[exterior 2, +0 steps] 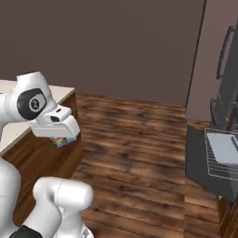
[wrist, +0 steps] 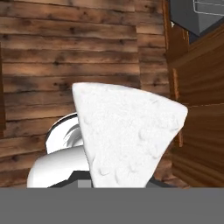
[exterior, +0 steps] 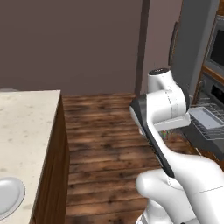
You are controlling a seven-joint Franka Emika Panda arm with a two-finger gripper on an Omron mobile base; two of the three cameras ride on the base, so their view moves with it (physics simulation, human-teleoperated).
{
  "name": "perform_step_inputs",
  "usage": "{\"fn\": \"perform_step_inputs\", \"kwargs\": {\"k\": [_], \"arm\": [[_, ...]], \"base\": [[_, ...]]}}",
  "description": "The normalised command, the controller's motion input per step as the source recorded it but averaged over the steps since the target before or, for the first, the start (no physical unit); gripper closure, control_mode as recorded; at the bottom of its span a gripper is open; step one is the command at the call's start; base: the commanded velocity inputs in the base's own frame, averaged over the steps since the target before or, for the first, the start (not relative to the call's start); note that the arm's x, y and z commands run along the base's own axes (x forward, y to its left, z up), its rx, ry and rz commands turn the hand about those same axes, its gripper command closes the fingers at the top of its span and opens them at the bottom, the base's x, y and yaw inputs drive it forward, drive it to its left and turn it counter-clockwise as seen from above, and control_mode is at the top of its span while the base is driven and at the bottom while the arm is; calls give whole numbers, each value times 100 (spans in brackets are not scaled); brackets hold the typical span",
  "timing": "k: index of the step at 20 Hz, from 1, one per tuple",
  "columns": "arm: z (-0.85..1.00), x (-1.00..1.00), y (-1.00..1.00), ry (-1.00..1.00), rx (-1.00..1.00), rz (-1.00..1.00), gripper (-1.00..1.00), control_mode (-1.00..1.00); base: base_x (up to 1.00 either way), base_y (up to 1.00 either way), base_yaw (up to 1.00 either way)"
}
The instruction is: Take the baked cake out of the oven and place it on the plate for cooling. Then close the oven door.
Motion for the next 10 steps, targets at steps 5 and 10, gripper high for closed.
{"fn": "perform_step_inputs", "kwargs": {"k": [5, 10], "arm": [[0, 0, 0, 0, 0, 0, 100, 100], [0, 0, 0, 0, 0, 0, 100, 100]], "base": [[20, 5, 52], [20, 4, 55]]}}
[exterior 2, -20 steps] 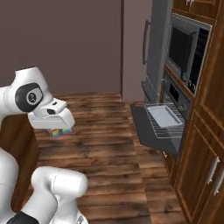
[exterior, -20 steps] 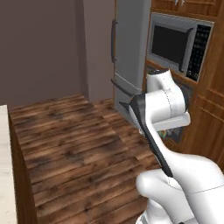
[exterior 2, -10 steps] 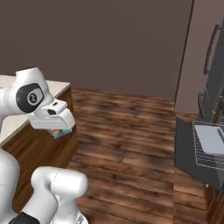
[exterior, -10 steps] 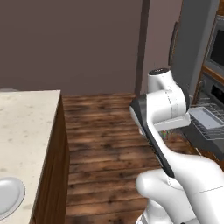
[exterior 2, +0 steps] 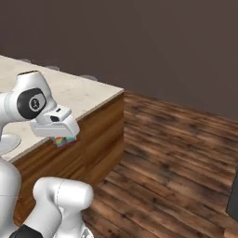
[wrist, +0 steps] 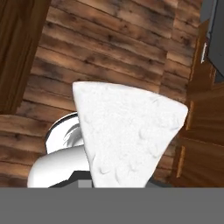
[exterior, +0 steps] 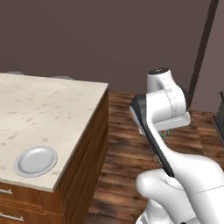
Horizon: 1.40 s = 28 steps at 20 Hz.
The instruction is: Take the baked cake out of the oven and place it on the plate for cooling. Then close the oven door.
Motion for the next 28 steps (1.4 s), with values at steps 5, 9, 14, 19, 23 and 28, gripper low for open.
{"fn": "perform_step_inputs", "kwargs": {"k": [5, 9, 14, 19, 23, 28], "arm": [[0, 0, 0, 0, 0, 0, 100, 100], [0, 0, 0, 0, 0, 0, 100, 100], [0, 0, 0, 0, 0, 0, 100, 100], [0, 0, 0, 0, 0, 0, 100, 100], [0, 0, 0, 0, 0, 0, 100, 100], [0, 0, 0, 0, 0, 0, 100, 100]], "base": [[32, 15, 56], [51, 18, 56], [59, 17, 52], [49, 12, 39], [47, 18, 37], [64, 22, 36]]}}
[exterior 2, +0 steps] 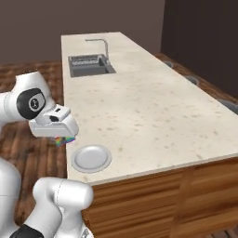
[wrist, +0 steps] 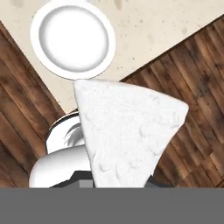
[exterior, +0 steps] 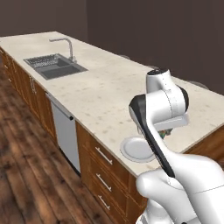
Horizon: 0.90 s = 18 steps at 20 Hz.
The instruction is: Take the baked cake out of the oven and place it on the plate for cooling. Then close the oven door.
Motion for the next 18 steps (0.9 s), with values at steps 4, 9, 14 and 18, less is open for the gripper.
{"fn": "perform_step_inputs", "kwargs": {"k": [4, 9, 14, 18], "arm": [[-7, 47, 4, 0, 5, 27, 100, -100], [-19, 52, -17, -7, 6, 16, 100, -100], [-48, 54, -16, -1, 13, 13, 100, -100], [-71, 87, -4, 7, 25, 18, 100, -100]], "base": [[19, 8, 10], [0, 0, 0], [0, 0, 0], [0, 0, 0]]}}
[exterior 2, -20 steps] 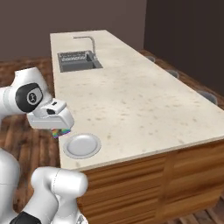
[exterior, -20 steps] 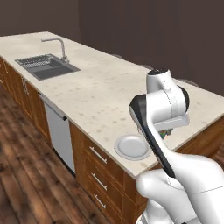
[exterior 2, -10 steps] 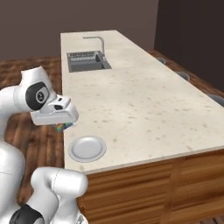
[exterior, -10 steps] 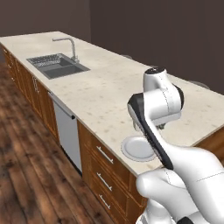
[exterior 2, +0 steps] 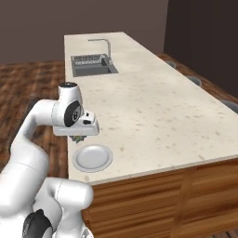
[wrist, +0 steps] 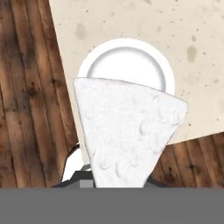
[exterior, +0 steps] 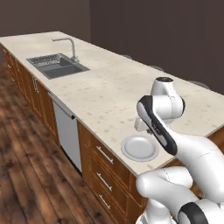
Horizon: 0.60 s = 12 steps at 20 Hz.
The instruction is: Take the baked cake out of the oven and place it on the plate for cooling. Then close the oven door.
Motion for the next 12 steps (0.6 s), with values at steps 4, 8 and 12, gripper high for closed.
{"fn": "perform_step_inputs", "kwargs": {"k": [4, 8, 12], "arm": [[-76, 51, 0, 2, 6, 16, 100, -100], [-33, 33, 0, 8, -11, 6, 100, -100], [-29, 19, 0, 6, -19, 1, 100, -100]], "base": [[0, 0, 0], [0, 0, 0], [0, 0, 0]]}}
